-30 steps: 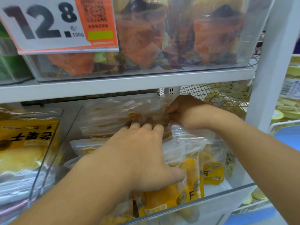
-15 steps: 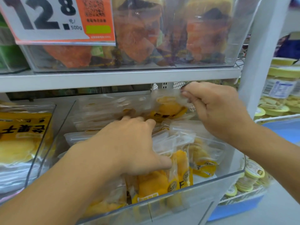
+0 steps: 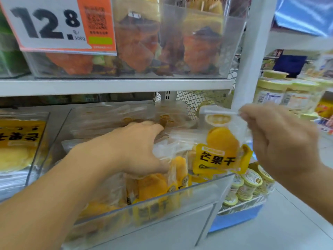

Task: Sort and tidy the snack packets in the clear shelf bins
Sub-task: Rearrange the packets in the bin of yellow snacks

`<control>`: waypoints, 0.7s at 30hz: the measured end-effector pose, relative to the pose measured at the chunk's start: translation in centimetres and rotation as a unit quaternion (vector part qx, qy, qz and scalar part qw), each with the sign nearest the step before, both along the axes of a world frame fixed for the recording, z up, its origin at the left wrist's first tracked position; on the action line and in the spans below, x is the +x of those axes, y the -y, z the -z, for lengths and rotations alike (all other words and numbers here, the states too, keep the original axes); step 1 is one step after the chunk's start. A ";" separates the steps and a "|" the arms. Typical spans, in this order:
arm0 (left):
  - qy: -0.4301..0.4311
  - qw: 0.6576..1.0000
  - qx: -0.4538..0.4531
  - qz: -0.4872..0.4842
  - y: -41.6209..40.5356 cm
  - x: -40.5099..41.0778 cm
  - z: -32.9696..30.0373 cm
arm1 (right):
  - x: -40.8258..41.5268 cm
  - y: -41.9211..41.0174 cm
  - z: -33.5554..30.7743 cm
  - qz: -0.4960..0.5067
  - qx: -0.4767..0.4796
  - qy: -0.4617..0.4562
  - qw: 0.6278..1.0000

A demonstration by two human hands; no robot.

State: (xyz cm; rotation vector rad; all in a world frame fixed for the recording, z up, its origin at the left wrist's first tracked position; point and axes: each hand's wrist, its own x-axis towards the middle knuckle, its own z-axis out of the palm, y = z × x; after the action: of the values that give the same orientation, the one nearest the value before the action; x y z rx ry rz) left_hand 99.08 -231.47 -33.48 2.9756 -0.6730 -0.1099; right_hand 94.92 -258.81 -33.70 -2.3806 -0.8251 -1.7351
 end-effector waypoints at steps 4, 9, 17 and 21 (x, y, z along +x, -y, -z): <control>-0.011 1.000 -0.006 0.016 -0.1 0.2 0.1 | 1.0 -0.2 -0.3 -0.006 -0.021 0.065 0.998; -0.014 1.000 0.009 0.007 -0.1 0.0 0.2 | 1.9 -0.7 1.9 -0.031 -0.200 -0.086 0.976; -0.031 0.999 0.028 0.002 0.2 -0.4 -0.1 | 0.7 -4.7 -0.8 0.197 -0.301 -0.379 0.853; -0.028 0.999 0.041 -0.001 0.4 -0.4 0.1 | 0.6 -7.4 -1.2 0.201 -0.318 -0.421 0.825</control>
State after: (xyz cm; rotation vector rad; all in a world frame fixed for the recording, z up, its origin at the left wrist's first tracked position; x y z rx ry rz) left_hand 98.68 -231.88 -33.59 3.0371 -0.6754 -0.2256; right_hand 95.53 -251.46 -32.47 -3.4664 -0.8373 -0.2280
